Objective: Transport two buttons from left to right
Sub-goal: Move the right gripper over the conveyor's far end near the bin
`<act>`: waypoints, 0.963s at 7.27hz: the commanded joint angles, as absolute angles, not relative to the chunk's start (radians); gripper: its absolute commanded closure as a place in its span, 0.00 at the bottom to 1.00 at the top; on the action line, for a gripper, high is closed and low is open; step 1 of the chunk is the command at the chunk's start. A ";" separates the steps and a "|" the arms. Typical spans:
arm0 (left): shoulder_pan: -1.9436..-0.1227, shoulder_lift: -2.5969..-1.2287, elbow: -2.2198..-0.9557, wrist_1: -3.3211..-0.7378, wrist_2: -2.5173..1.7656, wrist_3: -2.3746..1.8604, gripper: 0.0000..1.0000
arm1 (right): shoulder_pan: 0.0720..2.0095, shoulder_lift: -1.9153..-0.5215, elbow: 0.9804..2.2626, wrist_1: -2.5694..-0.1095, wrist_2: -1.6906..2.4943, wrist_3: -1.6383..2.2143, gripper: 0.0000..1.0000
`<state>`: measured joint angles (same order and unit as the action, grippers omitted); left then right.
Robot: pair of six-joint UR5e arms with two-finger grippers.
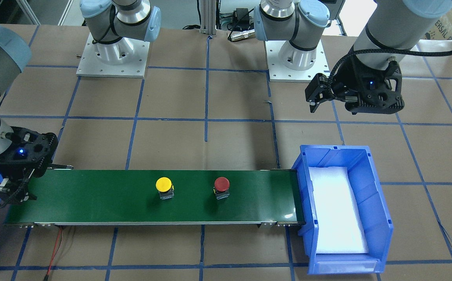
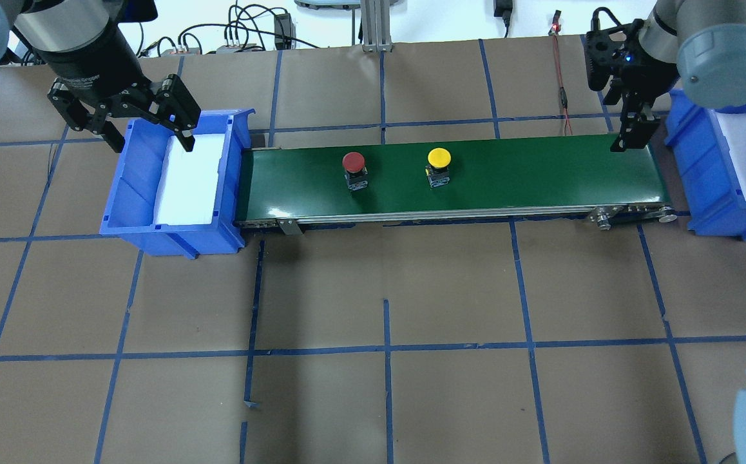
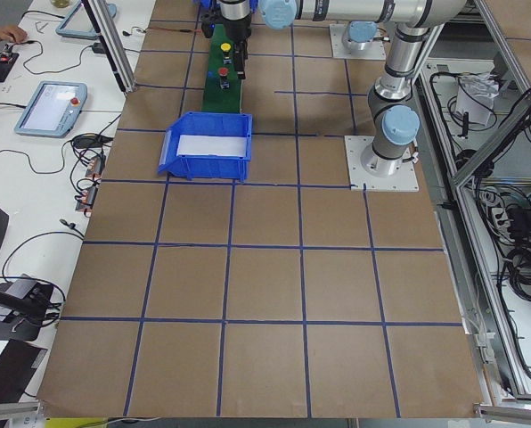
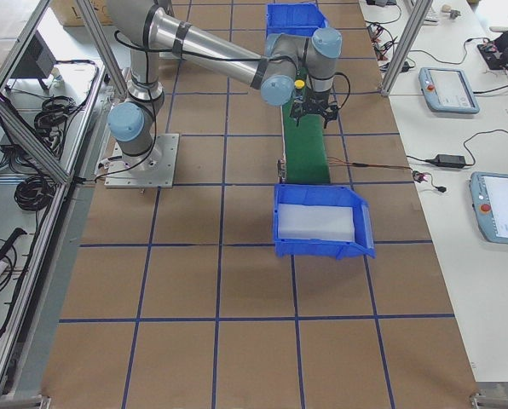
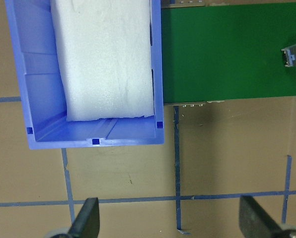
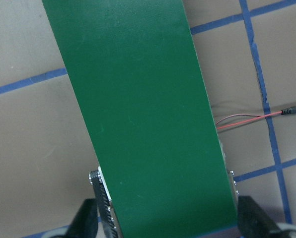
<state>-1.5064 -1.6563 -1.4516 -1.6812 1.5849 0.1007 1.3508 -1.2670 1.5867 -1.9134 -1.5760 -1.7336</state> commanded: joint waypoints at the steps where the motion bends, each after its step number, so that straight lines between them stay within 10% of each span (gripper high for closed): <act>1: -1.506 -1.655 -1.453 -1.681 1.586 0.101 0.00 | 1.338 -1.262 1.630 -1.940 -1.571 -1.816 0.00; 7: -1.505 -1.658 -1.451 -1.677 1.585 0.101 0.00 | 1.342 -1.273 1.643 -1.948 -1.569 -1.806 0.00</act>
<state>-1.5048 -1.6582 -1.4511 -1.6783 1.5846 0.1012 1.3410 -1.2722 1.6426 -1.9475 -1.5693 -1.8072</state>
